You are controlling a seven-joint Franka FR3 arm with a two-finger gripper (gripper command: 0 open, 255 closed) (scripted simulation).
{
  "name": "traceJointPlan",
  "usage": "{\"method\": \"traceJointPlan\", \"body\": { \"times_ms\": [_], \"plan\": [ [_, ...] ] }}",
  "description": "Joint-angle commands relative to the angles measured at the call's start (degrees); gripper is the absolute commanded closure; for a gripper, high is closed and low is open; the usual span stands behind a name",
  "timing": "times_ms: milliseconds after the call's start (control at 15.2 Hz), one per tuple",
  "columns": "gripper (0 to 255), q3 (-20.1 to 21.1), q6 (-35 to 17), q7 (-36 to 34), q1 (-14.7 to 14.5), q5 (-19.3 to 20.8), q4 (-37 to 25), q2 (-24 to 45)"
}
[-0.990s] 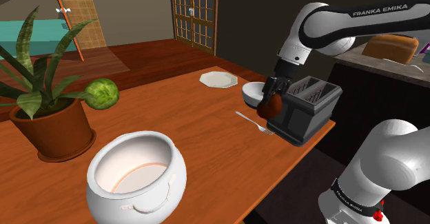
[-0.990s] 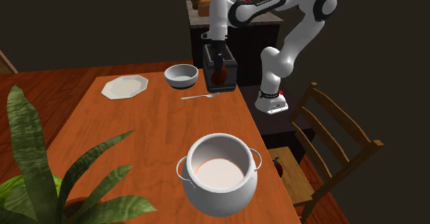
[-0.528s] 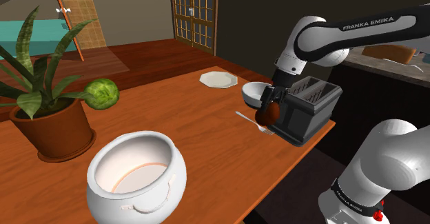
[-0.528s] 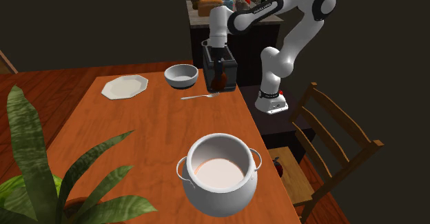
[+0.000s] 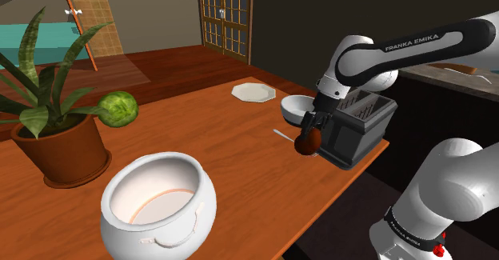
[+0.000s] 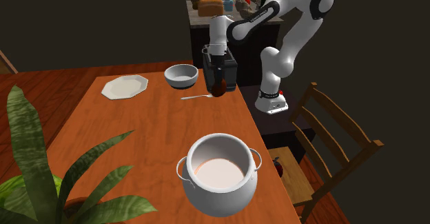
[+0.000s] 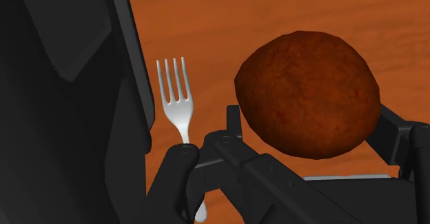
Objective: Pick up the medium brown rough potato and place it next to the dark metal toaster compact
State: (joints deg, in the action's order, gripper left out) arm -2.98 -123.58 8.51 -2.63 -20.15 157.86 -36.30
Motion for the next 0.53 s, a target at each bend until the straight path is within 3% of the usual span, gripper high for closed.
{"method": "traceJointPlan", "body": {
  "times_ms": [0,462],
  "plan": [
    [255,-0.01,-1.85,0.57,-0.25,-0.49,1.07,0.95],
    [255,-0.38,-8.45,3.23,-1.29,-2.51,4.1,4.78]
  ]
}}
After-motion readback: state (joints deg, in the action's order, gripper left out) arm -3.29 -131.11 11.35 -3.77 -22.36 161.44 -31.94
